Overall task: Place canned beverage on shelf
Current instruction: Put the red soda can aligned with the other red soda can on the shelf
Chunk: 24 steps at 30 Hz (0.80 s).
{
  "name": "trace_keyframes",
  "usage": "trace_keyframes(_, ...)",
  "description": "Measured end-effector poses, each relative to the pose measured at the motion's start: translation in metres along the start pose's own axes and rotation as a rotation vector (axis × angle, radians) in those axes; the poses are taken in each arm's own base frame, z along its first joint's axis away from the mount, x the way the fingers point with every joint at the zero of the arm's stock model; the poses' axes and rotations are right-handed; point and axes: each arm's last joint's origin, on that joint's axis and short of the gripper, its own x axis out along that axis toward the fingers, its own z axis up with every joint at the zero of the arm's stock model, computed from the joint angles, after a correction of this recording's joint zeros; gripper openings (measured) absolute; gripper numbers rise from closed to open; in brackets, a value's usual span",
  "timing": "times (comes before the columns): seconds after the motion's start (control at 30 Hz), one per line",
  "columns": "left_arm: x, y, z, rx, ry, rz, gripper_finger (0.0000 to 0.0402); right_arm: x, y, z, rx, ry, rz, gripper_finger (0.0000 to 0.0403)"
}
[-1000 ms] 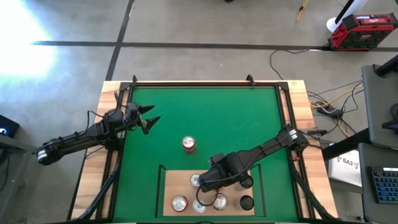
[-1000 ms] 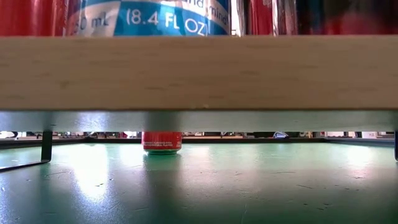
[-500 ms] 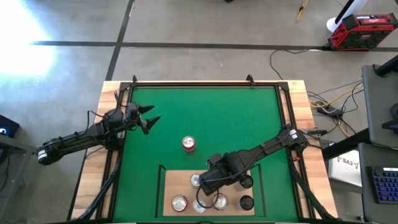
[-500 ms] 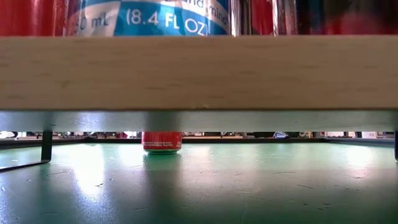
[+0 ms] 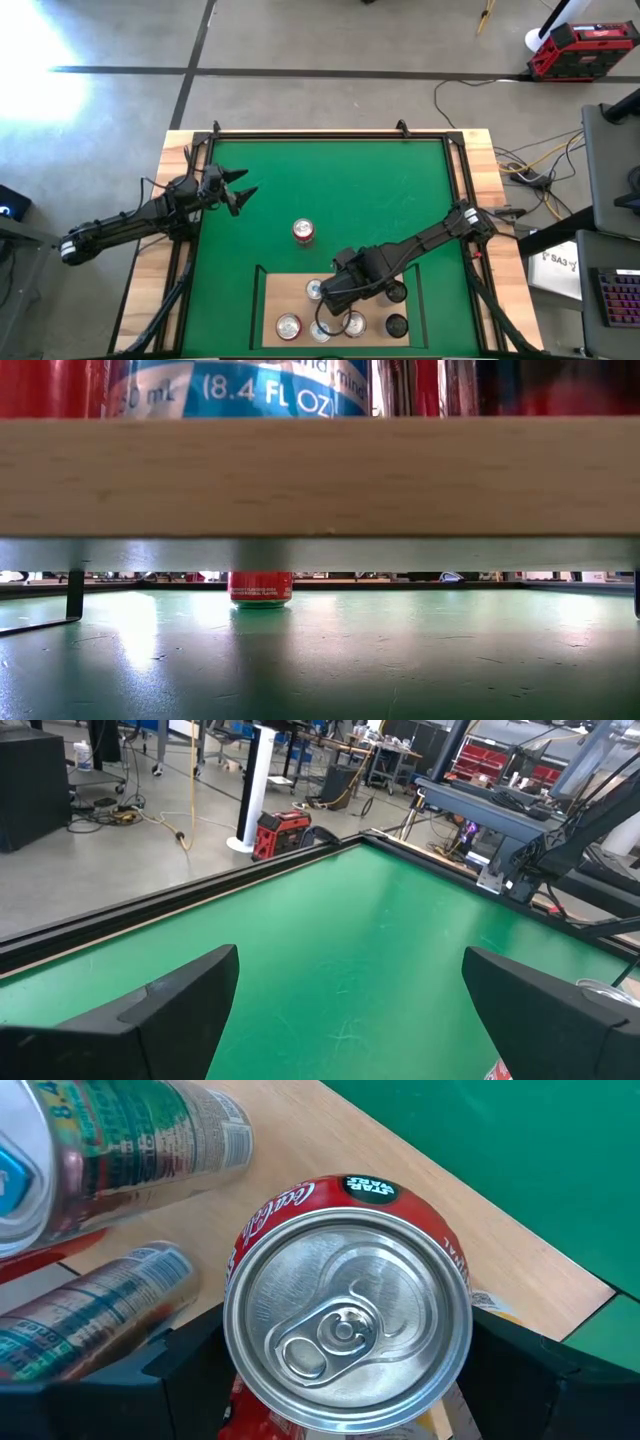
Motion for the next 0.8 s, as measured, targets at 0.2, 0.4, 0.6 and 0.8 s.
trace_keyframes(0.2,0.0000,0.0000,0.0000,0.000,0.000,0.000,0.0369,0.0002,0.0004,0.0001,0.007,0.000,0.004,0.0304)
trace_keyframes(0.4,0.0000,0.0000,0.0000,0.000,0.000,0.000,0.0369,0.0056,-0.0002,0.0003,0.008,0.001,-0.005,0.0304)
trace_keyframes(0.6,0.0000,0.0000,0.0000,0.000,0.000,0.000,0.0369,0.0068,0.0000,0.0004,0.008,0.000,-0.003,0.0324)
trace_keyframes(0.8,0.0000,0.0000,0.0000,0.000,0.000,0.000,0.0369,0.0064,0.0007,0.0004,0.008,0.000,0.005,0.0354)
